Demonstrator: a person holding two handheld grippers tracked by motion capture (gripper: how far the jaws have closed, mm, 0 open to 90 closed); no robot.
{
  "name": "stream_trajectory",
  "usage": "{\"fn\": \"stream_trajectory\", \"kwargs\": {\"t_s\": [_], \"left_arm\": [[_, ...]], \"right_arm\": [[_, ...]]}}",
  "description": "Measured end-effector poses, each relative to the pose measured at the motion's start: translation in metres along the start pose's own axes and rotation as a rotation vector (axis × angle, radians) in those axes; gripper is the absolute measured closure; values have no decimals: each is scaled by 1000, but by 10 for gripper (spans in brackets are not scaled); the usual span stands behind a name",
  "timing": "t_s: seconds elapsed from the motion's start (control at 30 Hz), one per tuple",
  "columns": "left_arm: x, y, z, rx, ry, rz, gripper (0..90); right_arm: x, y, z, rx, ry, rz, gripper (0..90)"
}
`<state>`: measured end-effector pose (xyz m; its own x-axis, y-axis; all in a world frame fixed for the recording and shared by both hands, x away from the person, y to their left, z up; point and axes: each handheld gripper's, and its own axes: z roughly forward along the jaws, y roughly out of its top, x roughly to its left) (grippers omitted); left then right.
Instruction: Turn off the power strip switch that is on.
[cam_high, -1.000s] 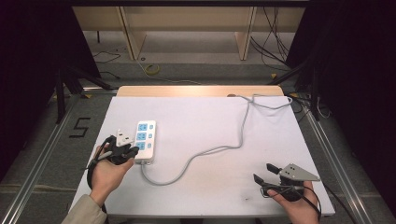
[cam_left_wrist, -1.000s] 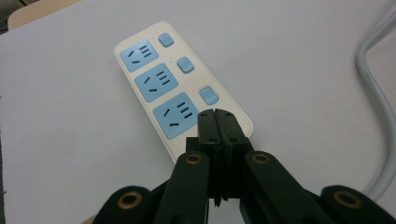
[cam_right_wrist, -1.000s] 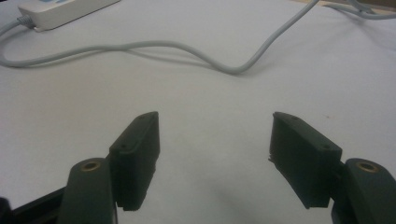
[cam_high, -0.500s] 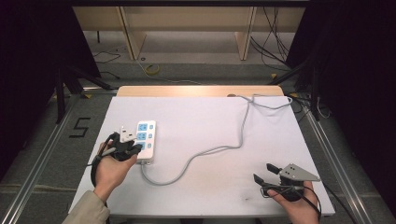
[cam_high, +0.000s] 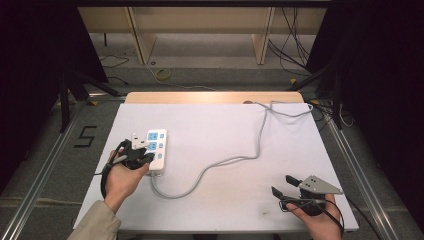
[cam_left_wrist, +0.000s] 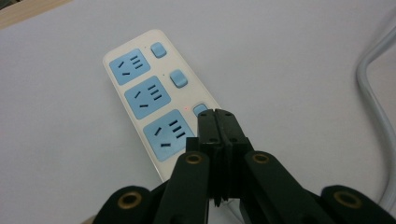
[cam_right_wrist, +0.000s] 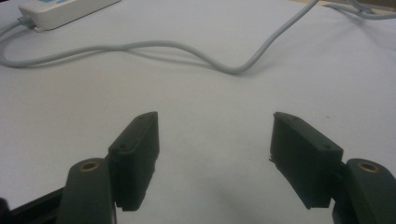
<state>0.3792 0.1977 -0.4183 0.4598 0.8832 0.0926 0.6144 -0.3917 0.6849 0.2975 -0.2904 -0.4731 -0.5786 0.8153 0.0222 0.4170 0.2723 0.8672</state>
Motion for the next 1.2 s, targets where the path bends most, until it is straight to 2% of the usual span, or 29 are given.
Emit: {"fn": "stream_trajectory", "kwargs": {"t_s": [1.2], "left_arm": [[-5, 12, 17, 41, 0, 17, 893]], "right_arm": [[0, 0, 0, 0, -3, -5, 335]]}}
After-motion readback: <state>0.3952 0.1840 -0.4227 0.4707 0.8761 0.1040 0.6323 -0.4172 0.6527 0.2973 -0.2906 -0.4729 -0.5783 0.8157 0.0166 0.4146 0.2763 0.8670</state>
